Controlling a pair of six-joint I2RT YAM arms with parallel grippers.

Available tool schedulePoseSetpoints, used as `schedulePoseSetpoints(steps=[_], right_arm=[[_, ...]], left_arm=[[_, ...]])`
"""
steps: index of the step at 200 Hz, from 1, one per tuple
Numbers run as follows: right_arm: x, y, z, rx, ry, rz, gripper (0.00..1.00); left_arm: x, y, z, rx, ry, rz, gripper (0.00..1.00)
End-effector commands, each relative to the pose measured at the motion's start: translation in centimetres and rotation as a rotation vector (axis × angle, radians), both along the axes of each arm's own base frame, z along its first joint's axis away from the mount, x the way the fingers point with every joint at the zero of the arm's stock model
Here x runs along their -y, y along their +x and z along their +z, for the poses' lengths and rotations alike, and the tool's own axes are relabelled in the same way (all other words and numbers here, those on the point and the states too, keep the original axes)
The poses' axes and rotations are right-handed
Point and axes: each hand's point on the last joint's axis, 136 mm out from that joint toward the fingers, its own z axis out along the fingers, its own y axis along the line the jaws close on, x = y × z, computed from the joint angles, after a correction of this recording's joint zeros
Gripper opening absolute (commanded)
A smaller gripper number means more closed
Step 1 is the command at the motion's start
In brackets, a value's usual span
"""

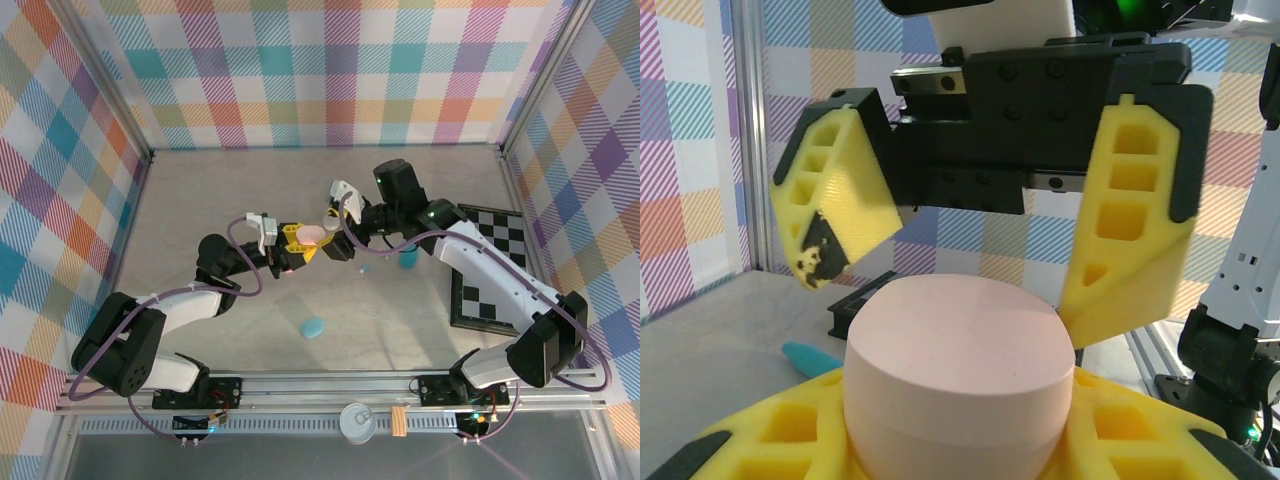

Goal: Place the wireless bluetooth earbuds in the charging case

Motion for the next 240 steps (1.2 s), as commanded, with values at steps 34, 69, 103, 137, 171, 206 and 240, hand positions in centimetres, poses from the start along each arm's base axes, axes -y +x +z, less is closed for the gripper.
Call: schedulePoseSetpoints(steps=[34, 69, 103, 137, 171, 206, 240], right_arm=[[-0.4, 1.4, 2.6, 0.088, 0.035, -0.042, 0.83], [-0.4, 2.1, 3.3, 0.090, 0.058, -0.082, 0.83], [-0.4, 2.0, 3.5, 0.073, 0.064, -0.085, 0.83], [0.0, 2.8, 3.9, 0.055, 0.079, -0.138, 0.83], [0.6, 3.8, 4.5, 0.042, 0.101, -0.196, 0.84], [0.9, 3.9, 4.8, 0.035, 0.114, -0.210, 0.86], [0.7, 1.9, 5.6, 0.029, 0.154, -0.121, 0.88]], left_arm=[[0.0, -0.7, 1.5, 0.070, -0.016, -0.038, 0.32], [0.0, -0.8, 1.4, 0.073, -0.013, -0.040, 0.32], [0.0, -0.8, 1.3, 0.074, -0.009, -0.035, 0.32], [-0.1, -0.9, 1.2, 0.074, -0.007, -0.032, 0.32], [-0.2, -0.9, 1.2, 0.074, -0.007, -0.031, 0.32], [-0.2, -1.0, 1.1, 0.071, -0.007, -0.029, 0.32], [-0.3, -0.6, 1.0, 0.066, -0.007, -0.010, 0.32]])
